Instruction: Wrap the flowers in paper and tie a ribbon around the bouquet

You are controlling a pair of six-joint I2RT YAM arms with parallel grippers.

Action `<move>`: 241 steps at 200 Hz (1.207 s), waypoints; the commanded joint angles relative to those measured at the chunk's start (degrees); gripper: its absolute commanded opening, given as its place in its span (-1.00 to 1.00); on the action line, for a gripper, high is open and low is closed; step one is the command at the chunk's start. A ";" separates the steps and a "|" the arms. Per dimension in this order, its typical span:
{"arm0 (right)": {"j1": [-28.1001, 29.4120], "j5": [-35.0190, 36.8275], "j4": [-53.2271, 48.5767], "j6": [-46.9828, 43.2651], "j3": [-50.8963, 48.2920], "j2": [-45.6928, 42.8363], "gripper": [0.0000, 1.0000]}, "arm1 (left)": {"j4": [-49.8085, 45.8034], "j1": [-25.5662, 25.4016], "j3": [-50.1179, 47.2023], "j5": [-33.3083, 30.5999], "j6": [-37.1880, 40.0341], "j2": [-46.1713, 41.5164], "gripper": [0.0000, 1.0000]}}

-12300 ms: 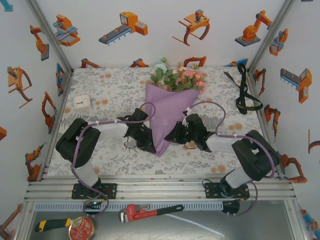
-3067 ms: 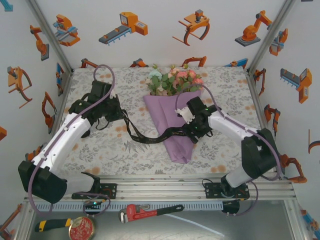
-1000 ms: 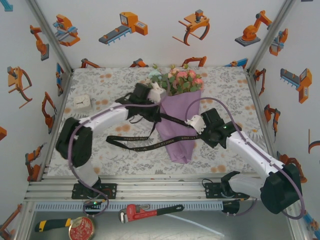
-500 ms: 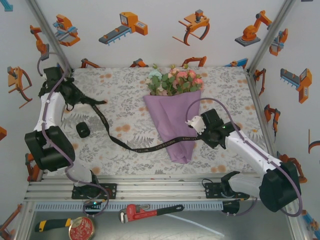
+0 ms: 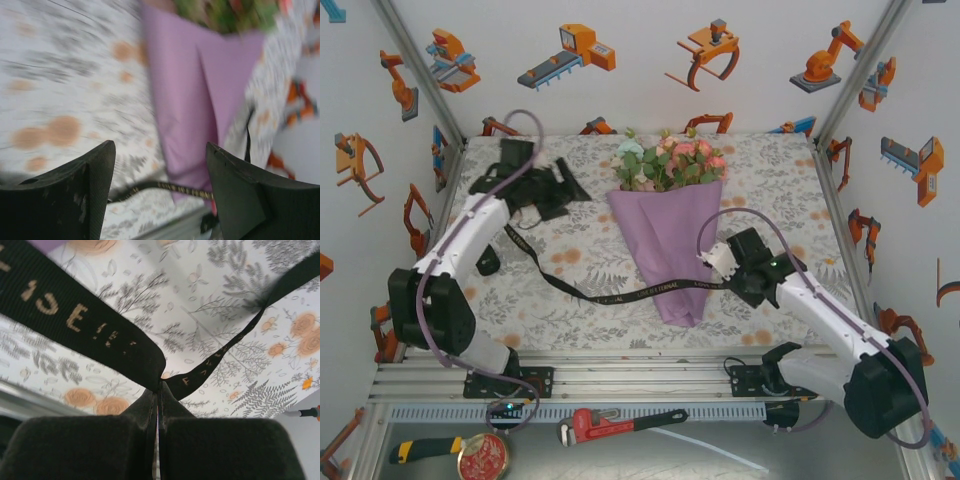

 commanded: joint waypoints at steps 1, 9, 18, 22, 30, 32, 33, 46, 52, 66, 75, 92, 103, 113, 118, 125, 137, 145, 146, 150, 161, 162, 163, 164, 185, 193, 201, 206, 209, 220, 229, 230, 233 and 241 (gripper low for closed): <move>-0.09 -7.36 -11.28 -11.74 -0.22 -4.10 -1.00 | 3.46 -5.53 -2.51 8.98 3.59 2.48 0.37; -0.01 -8.47 -14.37 -16.19 -0.05 -5.36 -1.00 | 6.40 -7.37 -2.84 10.58 1.95 3.35 0.37; 0.17 -9.13 -18.65 -22.01 0.33 -6.96 -1.00 | 10.94 -9.29 -2.79 11.93 -0.47 4.08 0.38; 0.25 -9.05 -20.61 -24.16 0.58 -7.83 -1.00 | 13.29 -10.16 -2.76 12.46 -1.46 4.47 0.39; 0.28 -8.49 -23.34 -27.21 1.19 -9.61 -1.00 | 17.07 -11.81 -2.01 13.15 -3.47 5.64 0.39; 0.27 -8.42 -23.81 -27.71 1.36 -10.05 -1.00 | 17.72 -12.15 -1.78 13.25 -3.88 6.06 0.40; 0.26 -8.41 -24.00 -28.08 1.45 -10.33 -1.00 | 18.11 -12.36 -1.61 13.29 -4.10 6.24 0.39; 0.26 -9.45 -26.06 -32.10 2.28 -13.40 -1.00 | 20.33 -14.88 1.16 14.72 -5.91 9.45 0.40; 0.30 -10.16 -26.35 -33.33 2.20 -14.79 -1.00 | 20.23 -15.81 2.63 15.88 -6.02 11.27 0.40; 0.34 -11.38 -26.86 -35.60 0.95 -17.50 -1.00 | 18.14 -18.21 5.01 18.86 -2.34 14.50 0.40; 0.35 -10.88 -27.35 -36.02 -0.20 -18.51 -1.00 | 14.99 -19.76 4.36 16.82 3.09 15.04 0.41; 0.35 -8.99 -27.94 -36.02 -2.10 -20.07 -1.00 | 14.31 -19.77 -0.25 12.09 4.48 14.04 0.40; 0.35 -7.79 -27.65 -36.02 -2.84 -21.65 -1.00 | 17.81 -19.05 -2.78 11.91 2.42 13.34 0.40; 0.35 -6.84 -27.09 -35.89 -3.56 -22.09 -0.94 | 18.90 -19.02 -2.44 11.70 1.84 13.31 0.41; 0.37 -6.03 -26.37 -35.35 -4.07 -22.11 -0.90 | 18.52 -19.26 -1.55 11.39 2.07 13.58 0.41; 0.35 -4.07 -24.33 -33.60 -5.04 -21.69 -0.85 | 17.16 -19.67 0.22 10.68 2.43 14.28 0.41; 0.26 2.02 -18.71 -28.88 -7.29 -20.31 -0.76 | 14.79 -20.22 3.58 10.50 2.50 16.35 0.41; 0.26 7.26 -14.60 -26.93 -8.86 -18.69 -0.69 | 13.27 -20.54 5.31 9.84 2.20 17.67 0.41; 0.26 7.78 -14.17 -26.77 -9.02 -18.43 -0.69 | 13.16 -20.60 5.49 9.73 2.11 17.75 0.41; 0.18 9.93 -12.44 -26.21 -9.62 -17.39 -0.67 | 12.93 -20.65 5.67 9.06 1.61 18.13 0.41; -0.75 12.97 -9.14 -25.20 -9.72 -13.39 -0.66 | 14.24 -20.88 4.86 7.72 -0.56 18.24 0.41; -0.90 13.10 -8.94 -25.12 -9.67 -12.97 -0.66 | 14.44 -20.85 4.70 7.57 -0.76 18.21 0.41; -1.02 13.16 -8.70 -25.03 -9.60 -12.62 -0.66 | 14.58 -20.88 4.53 7.50 -0.96 18.20 0.41; -1.26 13.28 -8.54 -24.90 -9.48 -12.23 -0.67 | 14.82 -20.90 4.40 7.38 -1.23 18.11 0.41; -7.82 11.72 -2.29 -20.92 -6.62 -5.20 -0.71 | 18.50 -20.74 0.61 5.68 -4.54 16.93 0.41; -9.95 10.34 0.00 -20.42 -5.34 -3.33 -0.72 | 18.62 -20.82 -0.01 5.22 -4.53 16.60 0.41; -10.84 10.06 2.11 -20.65 -4.55 -1.58 -0.72 | 18.66 -20.80 -0.51 5.09 -4.49 16.42 0.41; -11.22 10.06 3.17 -20.93 -4.12 -0.31 -0.73 | 18.73 -20.80 -0.73 5.06 -4.49 16.26 0.41; -11.44 10.01 3.71 -21.22 -3.85 0.40 -0.72 | 18.70 -20.78 -0.80 5.08 -4.53 16.26 0.41; -12.49 9.71 5.03 -21.94 -2.84 2.89 -0.73 | 18.68 -20.81 -1.01 4.88 -4.49 16.01 0.41; -13.52 9.85 6.27 -22.19 -2.45 4.54 -0.70 | 18.69 -20.76 -1.14 4.56 -4.79 15.75 0.41; -13.62 9.91 6.55 -22.21 -2.52 4.61 -0.69 | 18.68 -20.75 -1.16 4.50 -4.81 15.70 0.41; -13.94 10.10 7.60 -22.26 -2.70 4.80 -0.68 | 18.68 -20.81 -1.24 4.34 -4.90 15.63 0.42; -15.13 10.43 10.27 -21.48 -2.98 5.23 -0.51 | 19.02 -20.80 -1.49 3.87 -5.38 15.31 0.42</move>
